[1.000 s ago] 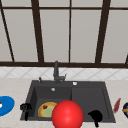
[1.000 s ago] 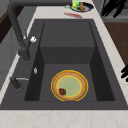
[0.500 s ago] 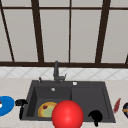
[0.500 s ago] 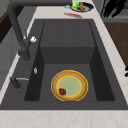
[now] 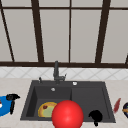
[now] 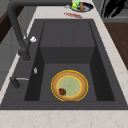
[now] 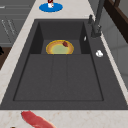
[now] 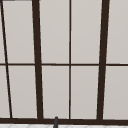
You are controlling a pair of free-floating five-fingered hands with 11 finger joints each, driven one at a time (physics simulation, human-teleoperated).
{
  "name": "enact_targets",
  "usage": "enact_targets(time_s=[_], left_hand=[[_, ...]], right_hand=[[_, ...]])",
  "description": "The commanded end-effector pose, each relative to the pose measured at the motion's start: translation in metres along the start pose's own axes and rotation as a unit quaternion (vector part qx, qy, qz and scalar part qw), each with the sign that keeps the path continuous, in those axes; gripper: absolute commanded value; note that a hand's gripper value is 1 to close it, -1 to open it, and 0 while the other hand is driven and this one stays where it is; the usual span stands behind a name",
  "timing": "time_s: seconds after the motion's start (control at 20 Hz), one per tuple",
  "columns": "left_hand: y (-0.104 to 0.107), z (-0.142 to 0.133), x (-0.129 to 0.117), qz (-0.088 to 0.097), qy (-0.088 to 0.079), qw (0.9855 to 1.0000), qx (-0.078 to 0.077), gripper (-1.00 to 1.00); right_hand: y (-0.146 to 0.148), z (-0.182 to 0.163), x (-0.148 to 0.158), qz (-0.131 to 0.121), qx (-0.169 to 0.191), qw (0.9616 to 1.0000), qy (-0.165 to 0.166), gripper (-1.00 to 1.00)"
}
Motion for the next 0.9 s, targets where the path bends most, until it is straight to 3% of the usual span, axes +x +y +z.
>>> enact_targets(time_s=[0.0,0.3,0.85], left_hand=[[0.015,0.023,0.001,0.012,-0.015,0.9997,0.018,-1.00],[0.035,0.062,-0.006,0.024,-0.013,0.9995,0.014,-1.00],[0.042,0.136,-0.027,0.032,-0.022,0.9990,0.024,-1.00]], right_hand=[[0.000,0.000,0.000,0.000,0.000,1.0000,0.000,0.00],[0.000,0.000,0.000,0.000,0.000,1.0000,0.000,0.00],[0.000,0.000,0.000,0.000,0.000,1.0000,0.000,0.00]])
